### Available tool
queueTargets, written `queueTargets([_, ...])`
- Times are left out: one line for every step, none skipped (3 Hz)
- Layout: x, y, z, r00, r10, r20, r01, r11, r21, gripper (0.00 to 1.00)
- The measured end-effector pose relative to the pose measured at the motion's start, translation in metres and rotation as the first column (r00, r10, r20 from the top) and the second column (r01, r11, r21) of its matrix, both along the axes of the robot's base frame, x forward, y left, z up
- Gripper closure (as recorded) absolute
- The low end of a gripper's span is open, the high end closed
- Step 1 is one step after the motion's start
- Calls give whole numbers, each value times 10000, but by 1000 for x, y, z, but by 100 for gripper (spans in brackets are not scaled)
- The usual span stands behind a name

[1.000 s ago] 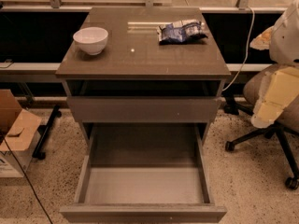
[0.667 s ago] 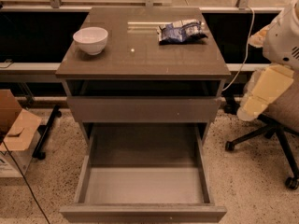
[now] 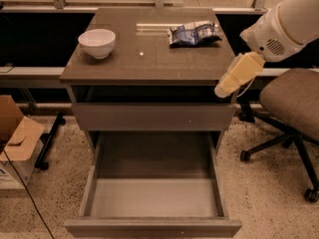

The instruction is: Place blue chip bag into middle drawer

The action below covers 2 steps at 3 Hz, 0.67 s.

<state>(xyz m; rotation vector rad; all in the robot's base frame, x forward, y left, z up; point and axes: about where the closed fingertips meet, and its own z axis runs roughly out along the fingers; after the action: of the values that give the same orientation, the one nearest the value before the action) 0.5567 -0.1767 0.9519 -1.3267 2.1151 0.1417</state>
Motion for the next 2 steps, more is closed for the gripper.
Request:
queueTargets([40, 7, -9, 10000, -60, 6, 59, 9984, 569, 0])
queueTargets([42, 7, -11, 10000, -61, 0, 61, 9982, 602, 0])
